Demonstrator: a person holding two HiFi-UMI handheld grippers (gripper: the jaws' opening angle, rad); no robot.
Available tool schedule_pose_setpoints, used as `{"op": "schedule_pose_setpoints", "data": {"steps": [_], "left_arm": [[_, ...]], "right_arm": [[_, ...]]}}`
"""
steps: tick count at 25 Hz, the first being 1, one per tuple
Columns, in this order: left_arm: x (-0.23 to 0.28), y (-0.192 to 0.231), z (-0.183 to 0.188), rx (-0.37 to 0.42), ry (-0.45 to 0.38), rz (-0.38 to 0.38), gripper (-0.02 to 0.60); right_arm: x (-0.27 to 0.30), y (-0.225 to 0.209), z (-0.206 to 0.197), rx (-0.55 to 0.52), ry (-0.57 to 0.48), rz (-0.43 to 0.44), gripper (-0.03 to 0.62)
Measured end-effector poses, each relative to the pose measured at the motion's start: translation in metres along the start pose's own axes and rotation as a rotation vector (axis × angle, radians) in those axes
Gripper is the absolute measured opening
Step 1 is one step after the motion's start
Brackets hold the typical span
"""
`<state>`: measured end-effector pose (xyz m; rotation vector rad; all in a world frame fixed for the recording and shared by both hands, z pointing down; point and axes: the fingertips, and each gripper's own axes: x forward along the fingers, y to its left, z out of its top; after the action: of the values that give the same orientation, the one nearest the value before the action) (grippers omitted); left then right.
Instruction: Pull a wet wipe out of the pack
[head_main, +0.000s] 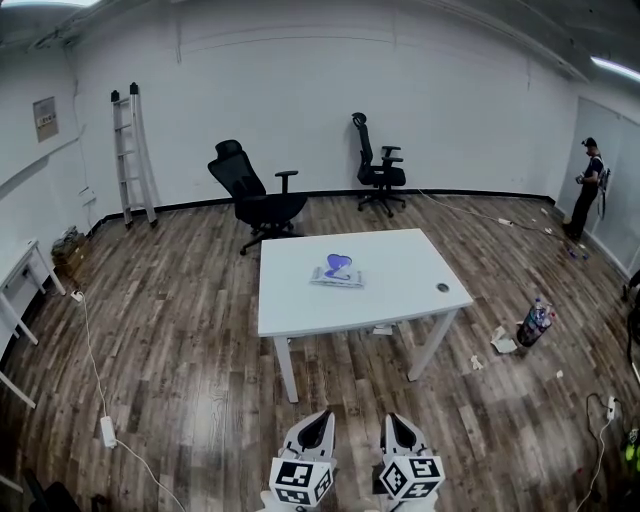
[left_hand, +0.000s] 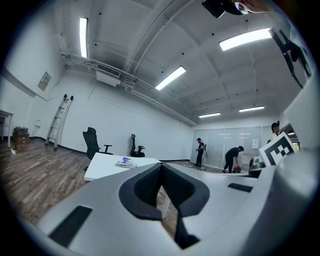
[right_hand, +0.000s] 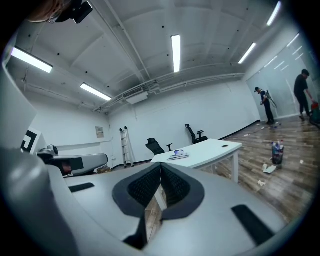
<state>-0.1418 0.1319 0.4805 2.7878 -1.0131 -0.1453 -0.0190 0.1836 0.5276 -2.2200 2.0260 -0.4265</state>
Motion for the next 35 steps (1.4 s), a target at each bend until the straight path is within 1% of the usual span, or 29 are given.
{"op": "schedule_pose_setpoints", "data": {"steps": [4, 12, 20, 25, 30, 35], "left_arm": [[0.009, 0.0, -0.003, 0.004, -0.003, 0.007, -0.002], [0.022, 0.016, -0.005, 0.005, 0.008, 0.036, -0.002], [0.057, 0.024, -0.007, 0.004, 0.008, 0.046, -0.002], [0.08, 0.029, -0.008, 0.0, 0.013, 0.051, -0.002], [0.11, 0.032, 0.001, -0.001, 0.011, 0.066, -0.002], [0.14, 0.033, 0.008, 0.006, 0.002, 0.077, -0.002]], "right_arm": [[0.009, -0.007, 0.0, 0.002, 0.004, 0.006, 0.009], [0.037, -0.009, 0.006, 0.007, 0.003, 0.027, 0.009], [0.064, -0.029, 0.011, 0.014, 0.005, 0.026, 0.009], [0.085, -0.042, 0.025, -0.003, -0.013, 0.022, 0.009], [0.108, -0.054, 0.047, -0.014, -0.019, 0.048, 0.009], [0.134, -0.068, 0.059, -0.018, -0.012, 0.076, 0.009]]}}
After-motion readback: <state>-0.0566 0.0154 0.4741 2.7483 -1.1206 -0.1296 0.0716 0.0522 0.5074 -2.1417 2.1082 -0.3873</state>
